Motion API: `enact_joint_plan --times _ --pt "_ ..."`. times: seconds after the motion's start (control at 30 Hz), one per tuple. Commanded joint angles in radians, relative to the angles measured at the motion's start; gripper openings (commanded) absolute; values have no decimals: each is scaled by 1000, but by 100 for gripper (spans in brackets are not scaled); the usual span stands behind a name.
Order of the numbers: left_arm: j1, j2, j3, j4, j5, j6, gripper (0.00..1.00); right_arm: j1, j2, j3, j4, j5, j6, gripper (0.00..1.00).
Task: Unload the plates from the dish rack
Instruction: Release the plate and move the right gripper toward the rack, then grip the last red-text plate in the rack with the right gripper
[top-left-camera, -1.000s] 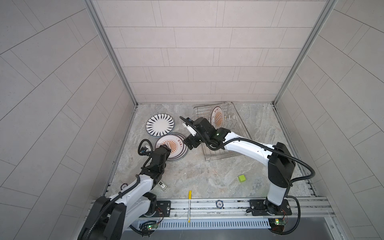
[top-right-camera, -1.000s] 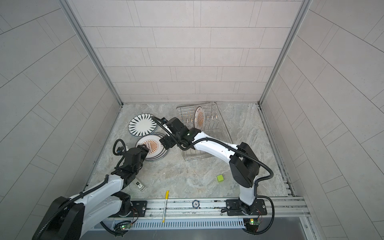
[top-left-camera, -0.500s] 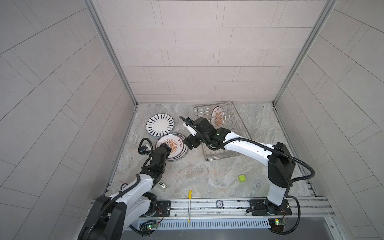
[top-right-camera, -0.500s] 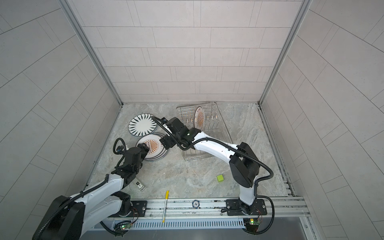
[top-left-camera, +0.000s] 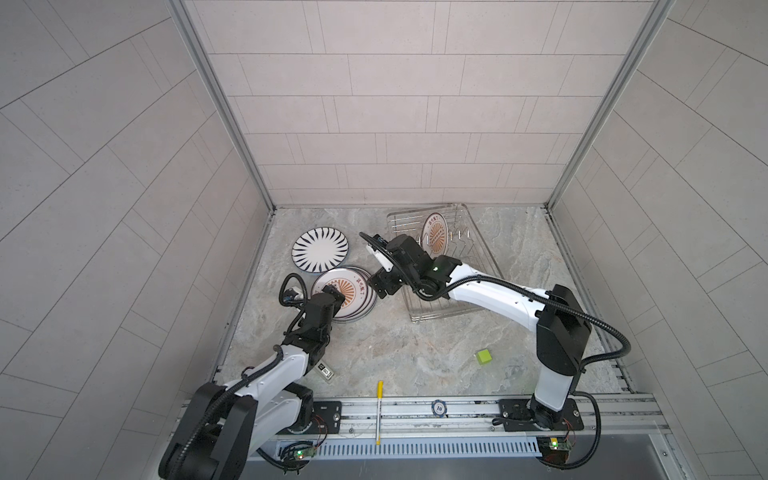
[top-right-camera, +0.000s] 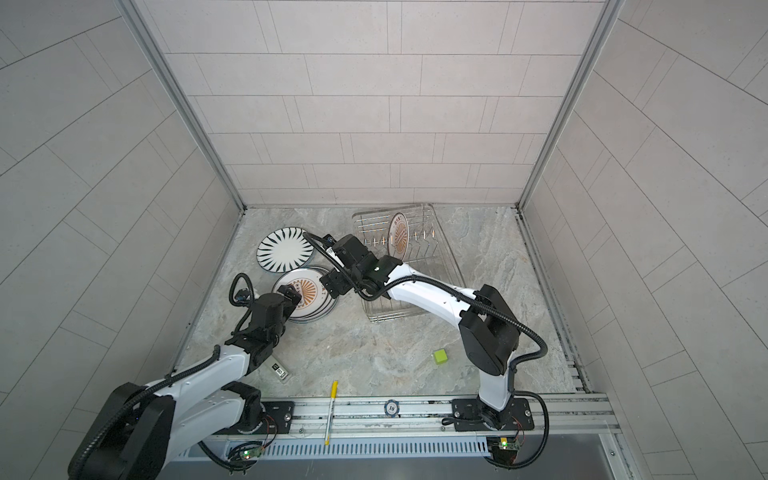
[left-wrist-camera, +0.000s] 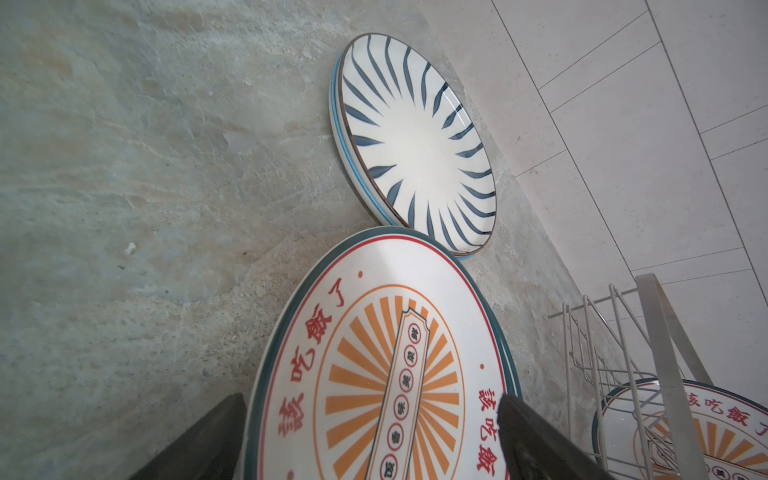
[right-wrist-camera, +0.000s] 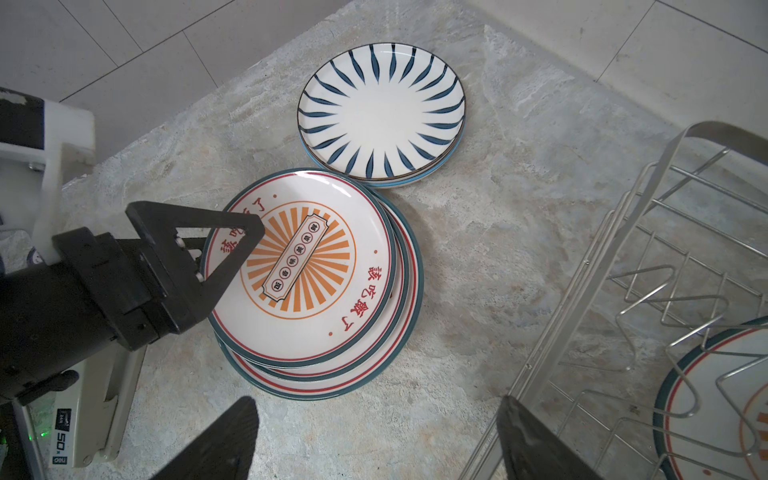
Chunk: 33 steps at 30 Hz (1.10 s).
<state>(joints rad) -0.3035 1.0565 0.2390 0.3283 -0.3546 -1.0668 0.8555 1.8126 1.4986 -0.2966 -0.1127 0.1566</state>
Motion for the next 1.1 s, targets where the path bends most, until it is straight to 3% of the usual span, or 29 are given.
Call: enact_joint_plan --times 0.0,0.27,0.47,0.8,0.93,1.07 --pt "4 -6 34 19 -50 56 100 5 -72 -23 6 35 -15 92" --pt "3 58 49 43 -14 69 94 5 -117 -64 15 64 -13 92" --pt "4 55 43 43 -40 59 98 5 -136 -74 11 91 -16 92" --pt "4 -134 48 -11 -97 158 100 -35 -257 -161 47 367 70 93" --pt "3 -199 27 132 30 259 100 -99 -313 -188 38 444 118 95" --pt "3 -172 49 253 190 278 100 -184 -307 -150 -44 462 151 96"
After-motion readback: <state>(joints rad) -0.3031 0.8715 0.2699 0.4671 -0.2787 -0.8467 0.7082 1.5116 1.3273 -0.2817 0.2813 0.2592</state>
